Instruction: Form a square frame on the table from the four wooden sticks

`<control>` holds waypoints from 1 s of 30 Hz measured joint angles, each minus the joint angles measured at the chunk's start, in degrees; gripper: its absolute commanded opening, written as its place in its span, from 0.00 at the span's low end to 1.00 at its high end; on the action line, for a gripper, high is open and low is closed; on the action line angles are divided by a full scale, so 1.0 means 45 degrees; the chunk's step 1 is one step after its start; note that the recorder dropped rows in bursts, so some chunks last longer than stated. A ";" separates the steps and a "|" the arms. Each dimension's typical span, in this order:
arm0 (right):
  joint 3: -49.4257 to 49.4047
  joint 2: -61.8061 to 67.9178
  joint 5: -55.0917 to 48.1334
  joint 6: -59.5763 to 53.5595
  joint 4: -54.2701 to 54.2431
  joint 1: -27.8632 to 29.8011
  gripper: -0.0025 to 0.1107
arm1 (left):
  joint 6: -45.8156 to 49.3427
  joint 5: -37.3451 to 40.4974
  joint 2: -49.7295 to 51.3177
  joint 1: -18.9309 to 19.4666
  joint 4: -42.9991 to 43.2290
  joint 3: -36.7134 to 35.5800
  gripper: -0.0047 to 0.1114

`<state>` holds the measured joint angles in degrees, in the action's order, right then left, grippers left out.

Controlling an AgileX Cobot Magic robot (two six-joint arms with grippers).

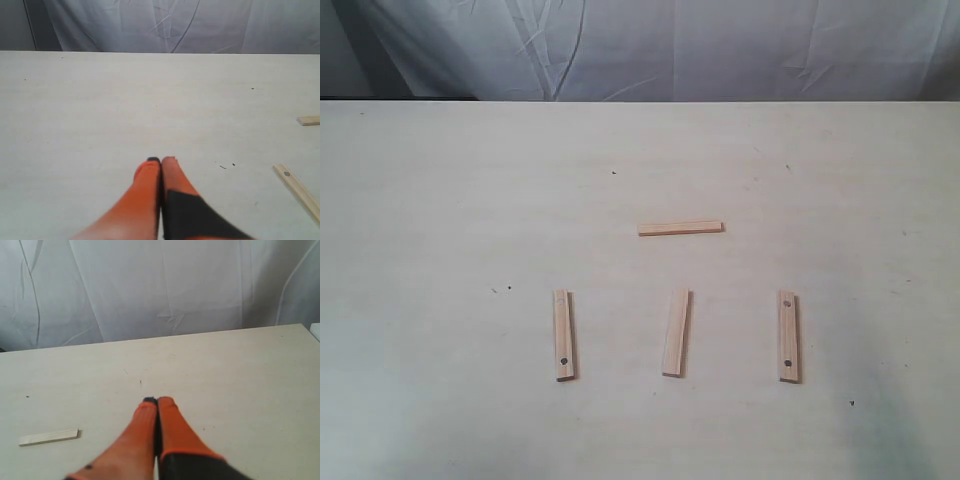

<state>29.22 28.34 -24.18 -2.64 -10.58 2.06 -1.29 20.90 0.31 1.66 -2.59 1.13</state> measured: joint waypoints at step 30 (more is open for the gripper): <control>0.3812 1.1308 -0.2569 0.2540 -0.2261 -0.7164 0.01 | 0.0000 0.0000 0.0000 0.0000 0.0000 0.0000 0.04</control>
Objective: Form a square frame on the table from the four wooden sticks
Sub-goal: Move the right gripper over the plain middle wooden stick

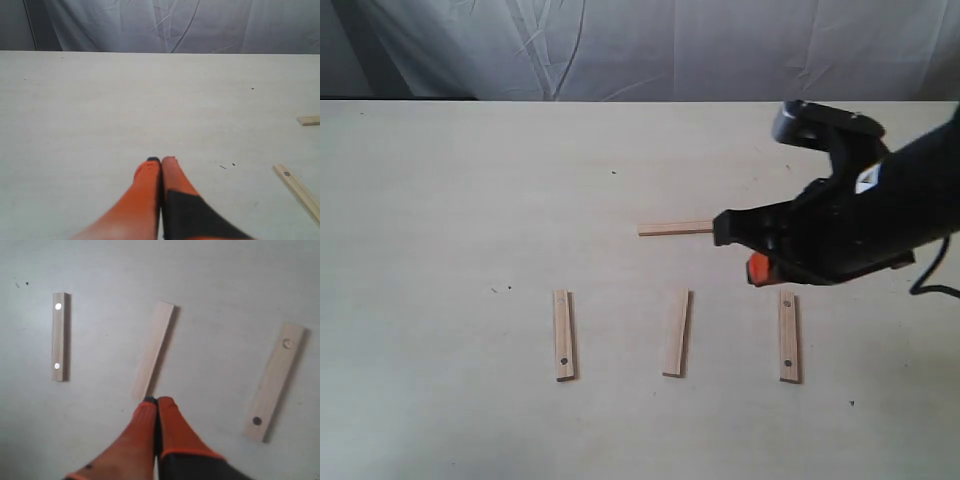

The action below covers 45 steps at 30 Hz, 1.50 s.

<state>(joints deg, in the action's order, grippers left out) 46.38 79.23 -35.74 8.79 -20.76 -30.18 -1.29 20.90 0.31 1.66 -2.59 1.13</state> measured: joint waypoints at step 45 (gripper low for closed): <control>0.5046 0.7807 -0.2546 1.3420 0.7626 -0.4270 0.43 | 0.0000 0.0000 0.0000 0.0000 0.0000 0.0000 0.04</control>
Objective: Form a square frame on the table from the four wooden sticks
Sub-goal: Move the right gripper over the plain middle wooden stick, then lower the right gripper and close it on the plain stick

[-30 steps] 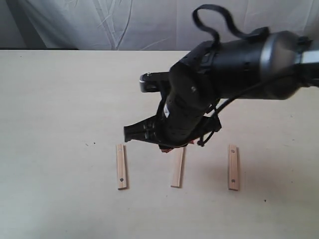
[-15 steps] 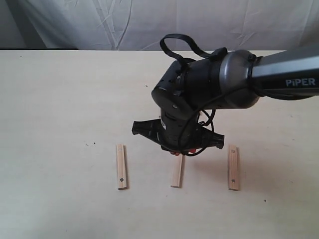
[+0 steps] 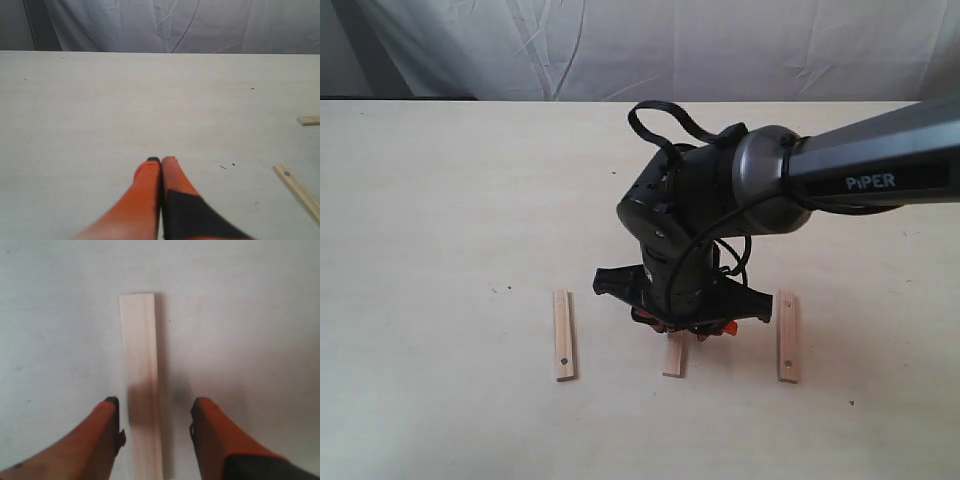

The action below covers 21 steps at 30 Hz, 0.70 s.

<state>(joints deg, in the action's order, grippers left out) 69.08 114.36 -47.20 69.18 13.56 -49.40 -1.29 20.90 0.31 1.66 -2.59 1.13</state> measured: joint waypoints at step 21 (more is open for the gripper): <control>0.0051 0.0261 0.0265 -0.0573 -0.0874 0.0000 0.38 | 0.0000 0.0000 0.0000 0.0000 0.0000 0.0000 0.04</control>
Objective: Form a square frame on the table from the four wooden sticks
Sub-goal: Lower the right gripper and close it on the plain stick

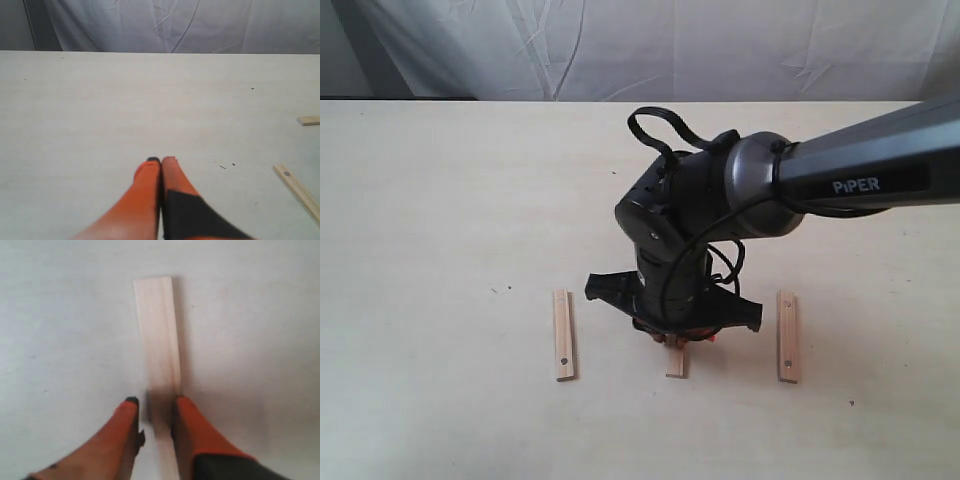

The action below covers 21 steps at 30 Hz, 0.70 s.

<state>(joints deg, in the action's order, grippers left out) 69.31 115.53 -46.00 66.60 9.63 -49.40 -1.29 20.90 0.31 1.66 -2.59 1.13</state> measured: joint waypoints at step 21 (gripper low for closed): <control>0.0029 -0.0024 -0.0419 -0.2466 0.0502 0.0000 0.45 | 0.0000 0.0000 0.0000 0.0000 0.0000 0.0000 0.04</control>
<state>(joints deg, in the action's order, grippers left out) 69.44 115.43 -47.89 55.50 11.88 -49.40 -1.29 20.90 0.31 1.66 -2.59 1.13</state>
